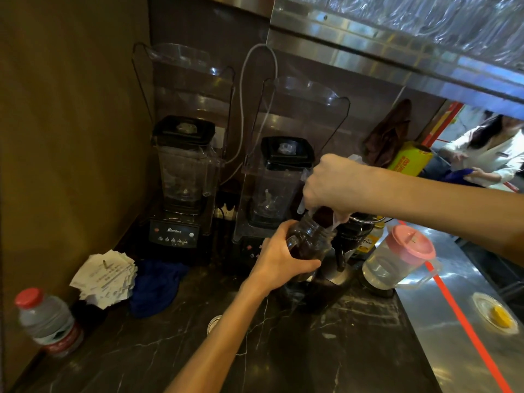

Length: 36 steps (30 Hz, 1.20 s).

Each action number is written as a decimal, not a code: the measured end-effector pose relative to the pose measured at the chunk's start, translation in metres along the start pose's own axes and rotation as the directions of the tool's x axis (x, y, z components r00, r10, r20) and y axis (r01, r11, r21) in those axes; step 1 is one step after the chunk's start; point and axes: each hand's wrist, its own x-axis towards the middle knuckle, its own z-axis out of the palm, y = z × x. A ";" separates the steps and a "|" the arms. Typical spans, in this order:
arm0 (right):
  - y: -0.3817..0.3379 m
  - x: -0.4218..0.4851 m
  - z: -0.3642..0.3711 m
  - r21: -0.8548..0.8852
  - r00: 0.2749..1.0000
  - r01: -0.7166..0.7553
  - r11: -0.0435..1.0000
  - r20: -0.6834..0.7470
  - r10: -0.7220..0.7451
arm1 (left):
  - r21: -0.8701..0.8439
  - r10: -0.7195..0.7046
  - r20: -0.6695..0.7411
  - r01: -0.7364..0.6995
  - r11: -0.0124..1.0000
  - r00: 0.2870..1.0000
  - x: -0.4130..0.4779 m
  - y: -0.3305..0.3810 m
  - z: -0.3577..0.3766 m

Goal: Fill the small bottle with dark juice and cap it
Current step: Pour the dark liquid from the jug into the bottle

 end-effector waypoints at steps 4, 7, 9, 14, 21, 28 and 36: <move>-0.005 0.004 -0.001 -0.007 1.000 0.001 1.000 0.028 -0.001 | 0.015 0.024 0.005 -0.024 1.000 1.000 0.002 -0.001 -0.003; -0.002 0.003 0.001 -0.015 1.000 0.007 1.000 0.018 -0.007 | 0.017 0.025 0.003 -0.025 1.000 1.000 0.002 -0.005 -0.004; 0.000 0.002 0.001 0.015 1.000 -0.013 1.000 0.003 0.013 | -0.015 0.008 -0.005 -0.008 1.000 1.000 0.001 -0.007 -0.005; 0.001 0.002 -0.001 0.026 1.000 -0.021 0.999 0.009 0.021 | 0.002 0.020 -0.005 -0.020 1.000 1.000 0.002 -0.003 -0.007; 0.003 0.000 -0.003 0.020 0.999 -0.030 0.999 0.021 0.030 | 0.007 0.005 -0.006 -0.005 1.000 1.000 0.002 0.000 -0.009; 0.011 -0.003 -0.008 0.025 1.000 -0.023 0.999 0.014 0.022 | -0.002 0.015 -0.011 -0.015 1.000 1.000 0.004 0.001 -0.009; 0.000 0.006 -0.002 -0.053 0.998 -0.037 0.998 0.039 0.039 | 0.006 0.033 0.005 -0.033 0.999 0.999 0.004 0.000 -0.008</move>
